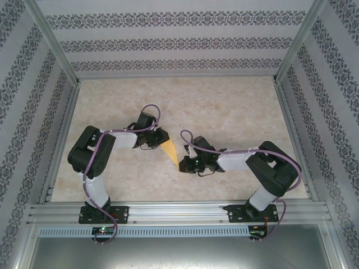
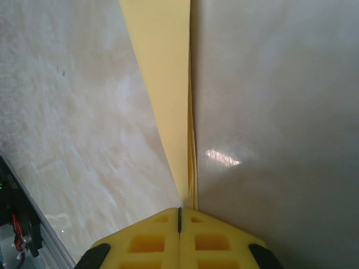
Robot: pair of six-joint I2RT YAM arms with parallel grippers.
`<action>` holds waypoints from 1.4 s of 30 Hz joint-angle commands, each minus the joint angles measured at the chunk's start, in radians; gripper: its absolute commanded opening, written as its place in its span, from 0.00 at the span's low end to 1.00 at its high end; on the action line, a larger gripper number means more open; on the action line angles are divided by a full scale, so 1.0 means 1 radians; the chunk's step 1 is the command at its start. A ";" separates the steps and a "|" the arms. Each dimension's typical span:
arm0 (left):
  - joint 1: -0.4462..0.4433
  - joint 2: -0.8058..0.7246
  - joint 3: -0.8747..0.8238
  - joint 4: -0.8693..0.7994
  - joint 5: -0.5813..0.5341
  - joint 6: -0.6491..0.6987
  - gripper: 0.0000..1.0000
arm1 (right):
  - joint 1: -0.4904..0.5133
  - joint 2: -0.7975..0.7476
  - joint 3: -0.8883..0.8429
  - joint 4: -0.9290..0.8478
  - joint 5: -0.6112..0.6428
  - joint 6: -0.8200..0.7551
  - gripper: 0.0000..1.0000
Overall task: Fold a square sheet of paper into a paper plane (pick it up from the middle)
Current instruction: Fold the wing for the fifth time at the center of the table.
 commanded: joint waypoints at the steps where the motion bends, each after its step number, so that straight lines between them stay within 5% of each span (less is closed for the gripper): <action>1: 0.006 0.056 -0.009 -0.088 -0.056 0.009 0.22 | -0.001 -0.023 -0.039 -0.055 0.007 0.008 0.02; 8: 0.004 0.046 -0.008 -0.071 -0.027 0.021 0.22 | -0.009 -0.108 0.053 -0.091 0.037 -0.023 0.04; 16: 0.005 0.048 -0.002 -0.069 -0.012 0.020 0.23 | -0.001 0.090 0.216 -0.042 -0.023 -0.024 0.05; 22: 0.005 0.045 -0.008 -0.072 -0.017 0.021 0.23 | -0.003 0.153 0.173 -0.054 -0.009 -0.021 0.06; 32: 0.005 0.054 -0.002 -0.075 -0.032 0.018 0.22 | -0.004 0.014 -0.016 -0.037 0.001 0.013 0.07; 42: 0.005 0.055 -0.005 -0.066 -0.016 0.021 0.23 | -0.016 -0.112 0.018 -0.061 0.055 -0.003 0.07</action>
